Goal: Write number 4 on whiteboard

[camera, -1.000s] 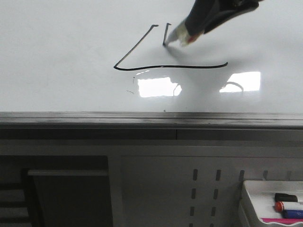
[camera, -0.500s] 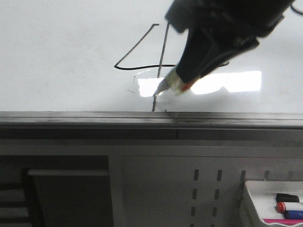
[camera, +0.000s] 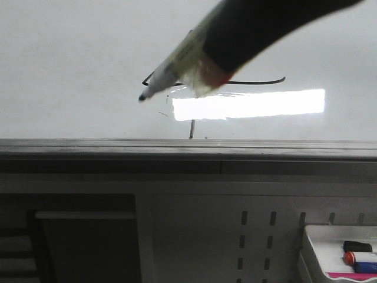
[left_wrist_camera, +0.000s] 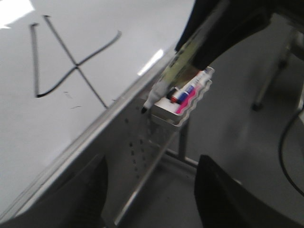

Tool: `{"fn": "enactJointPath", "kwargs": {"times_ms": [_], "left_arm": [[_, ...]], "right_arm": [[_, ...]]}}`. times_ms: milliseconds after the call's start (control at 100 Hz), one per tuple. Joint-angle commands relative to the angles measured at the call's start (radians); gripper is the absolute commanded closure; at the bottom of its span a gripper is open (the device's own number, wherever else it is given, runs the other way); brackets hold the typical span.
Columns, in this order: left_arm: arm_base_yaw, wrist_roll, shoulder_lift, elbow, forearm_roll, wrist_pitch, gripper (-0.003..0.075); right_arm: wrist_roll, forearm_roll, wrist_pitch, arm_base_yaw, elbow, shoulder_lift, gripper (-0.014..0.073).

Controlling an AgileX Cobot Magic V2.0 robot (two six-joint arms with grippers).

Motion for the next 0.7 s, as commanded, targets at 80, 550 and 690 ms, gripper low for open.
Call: {"fn": "enactJointPath", "kwargs": {"times_ms": [80,550,690], "left_arm": [[-0.113,0.100,0.152,-0.111,-0.042,0.013,0.0353],[-0.244,0.121,0.446,-0.238,-0.077,-0.021,0.0420],[-0.244,0.121,0.455,-0.238,-0.080,-0.025,0.0583]], "right_arm": [[-0.032,-0.003,-0.183,0.067,0.055,-0.017,0.0637],[-0.032,-0.003,-0.248,0.128,0.062,-0.017,0.0637],[-0.032,-0.003,-0.244,0.128,0.062,-0.017,0.0637]]}}
